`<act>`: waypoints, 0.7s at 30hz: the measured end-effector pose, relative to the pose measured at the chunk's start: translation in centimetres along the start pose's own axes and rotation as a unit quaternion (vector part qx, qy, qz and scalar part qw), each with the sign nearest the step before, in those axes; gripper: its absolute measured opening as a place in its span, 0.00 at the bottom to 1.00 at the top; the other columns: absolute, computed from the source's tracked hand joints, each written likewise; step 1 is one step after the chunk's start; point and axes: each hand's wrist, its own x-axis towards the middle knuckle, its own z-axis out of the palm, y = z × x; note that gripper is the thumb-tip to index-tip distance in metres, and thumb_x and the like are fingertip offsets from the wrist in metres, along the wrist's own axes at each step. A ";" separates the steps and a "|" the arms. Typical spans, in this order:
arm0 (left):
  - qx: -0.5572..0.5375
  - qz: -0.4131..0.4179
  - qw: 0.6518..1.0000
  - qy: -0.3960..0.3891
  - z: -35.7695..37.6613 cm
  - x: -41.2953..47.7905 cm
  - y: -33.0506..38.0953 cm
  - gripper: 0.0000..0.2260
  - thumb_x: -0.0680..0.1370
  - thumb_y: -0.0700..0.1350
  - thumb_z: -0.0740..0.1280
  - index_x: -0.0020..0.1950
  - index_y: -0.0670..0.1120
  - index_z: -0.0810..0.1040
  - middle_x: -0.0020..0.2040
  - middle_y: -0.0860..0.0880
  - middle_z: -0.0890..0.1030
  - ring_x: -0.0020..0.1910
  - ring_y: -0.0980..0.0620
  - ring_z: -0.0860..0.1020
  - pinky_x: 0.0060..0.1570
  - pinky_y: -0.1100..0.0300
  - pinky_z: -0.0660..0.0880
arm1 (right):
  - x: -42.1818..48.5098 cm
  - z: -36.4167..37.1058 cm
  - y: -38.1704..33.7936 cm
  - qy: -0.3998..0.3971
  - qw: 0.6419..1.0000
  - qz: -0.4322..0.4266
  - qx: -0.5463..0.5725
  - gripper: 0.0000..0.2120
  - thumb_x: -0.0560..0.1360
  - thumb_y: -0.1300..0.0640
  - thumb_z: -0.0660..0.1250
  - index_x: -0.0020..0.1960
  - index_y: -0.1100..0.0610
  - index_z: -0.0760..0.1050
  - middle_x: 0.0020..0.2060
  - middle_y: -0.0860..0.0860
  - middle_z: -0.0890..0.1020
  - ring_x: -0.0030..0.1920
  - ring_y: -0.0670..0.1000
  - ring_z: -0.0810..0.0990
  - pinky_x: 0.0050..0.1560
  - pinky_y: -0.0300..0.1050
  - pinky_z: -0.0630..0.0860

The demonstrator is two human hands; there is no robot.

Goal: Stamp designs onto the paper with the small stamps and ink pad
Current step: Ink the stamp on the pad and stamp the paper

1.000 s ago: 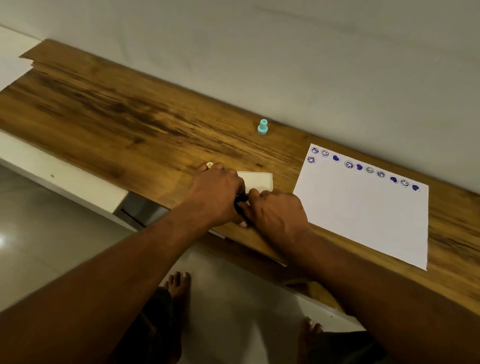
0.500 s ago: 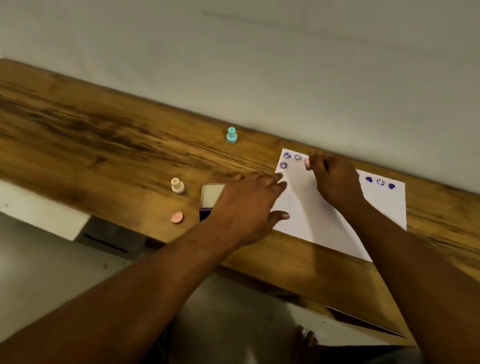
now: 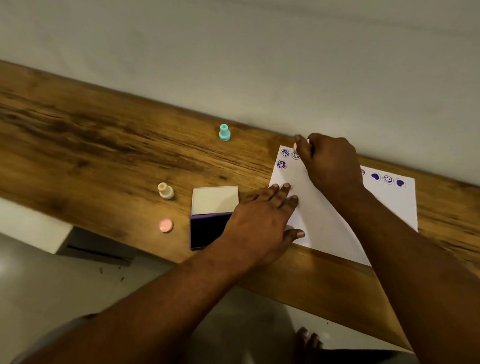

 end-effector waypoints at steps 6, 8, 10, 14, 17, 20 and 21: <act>-0.014 0.001 1.000 -0.002 0.0 0.2 -0.1 0.33 0.85 0.67 0.52 0.86 0.53 0.52 0.87 0.50 0.48 0.85 0.47 0.49 0.81 0.45 0.50 | 0.2 -0.8 -0.9 0.084 0.989 -0.047 -0.109 0.24 0.84 0.43 0.56 0.41 0.59 0.77 0.30 0.59 0.80 0.32 0.64 0.79 0.33 0.47 0.63; -0.012 0.005 1.000 0.006 0.2 0.3 -0.3 0.33 0.85 0.66 0.52 0.86 0.52 0.52 0.87 0.49 0.49 0.85 0.47 0.48 0.81 0.47 0.48 | -0.9 0.6 -1.3 -0.011 0.990 -0.043 -0.137 0.22 0.85 0.44 0.57 0.47 0.60 0.78 0.37 0.62 0.83 0.39 0.65 0.82 0.36 0.49 0.66; -0.020 0.006 1.000 0.002 0.3 0.3 -0.3 0.34 0.85 0.66 0.52 0.86 0.52 0.52 0.87 0.48 0.49 0.85 0.47 0.48 0.81 0.48 0.48 | -1.7 2.3 -1.8 -0.096 0.978 -0.022 -0.181 0.21 0.86 0.45 0.54 0.54 0.60 0.78 0.45 0.62 0.84 0.46 0.64 0.84 0.39 0.50 0.65; -0.040 0.006 0.999 -0.027 0.3 0.4 -0.2 0.35 0.84 0.66 0.54 0.86 0.52 0.48 0.87 0.48 0.46 0.85 0.46 0.46 0.81 0.47 0.44 | -1.5 2.4 -2.5 -0.120 0.953 -0.032 -0.276 0.18 0.85 0.49 0.55 0.53 0.59 0.79 0.46 0.58 0.85 0.46 0.61 0.85 0.39 0.48 0.64; -0.050 0.003 0.998 -0.033 0.2 0.2 -0.2 0.36 0.85 0.66 0.53 0.87 0.52 0.46 0.87 0.48 0.45 0.85 0.46 0.45 0.81 0.46 0.44 | -1.4 2.2 -2.4 -0.141 0.953 -0.017 -0.267 0.19 0.86 0.49 0.54 0.54 0.59 0.78 0.48 0.59 0.85 0.48 0.62 0.85 0.39 0.48 0.65; -0.049 0.001 0.998 -0.038 0.0 0.3 -0.1 0.36 0.85 0.67 0.52 0.87 0.51 0.46 0.87 0.48 0.44 0.85 0.45 0.44 0.82 0.45 0.44 | -1.5 2.2 -2.6 -0.135 0.958 -0.004 -0.251 0.20 0.86 0.48 0.52 0.56 0.60 0.78 0.50 0.61 0.84 0.49 0.63 0.84 0.40 0.48 0.65; -0.047 -0.001 0.998 -0.038 0.0 0.3 -0.1 0.36 0.85 0.67 0.51 0.87 0.51 0.45 0.87 0.48 0.44 0.85 0.45 0.45 0.82 0.44 0.45 | -1.6 2.3 -2.6 -0.137 0.957 -0.010 -0.257 0.21 0.86 0.48 0.51 0.57 0.61 0.77 0.50 0.61 0.84 0.50 0.63 0.84 0.40 0.48 0.66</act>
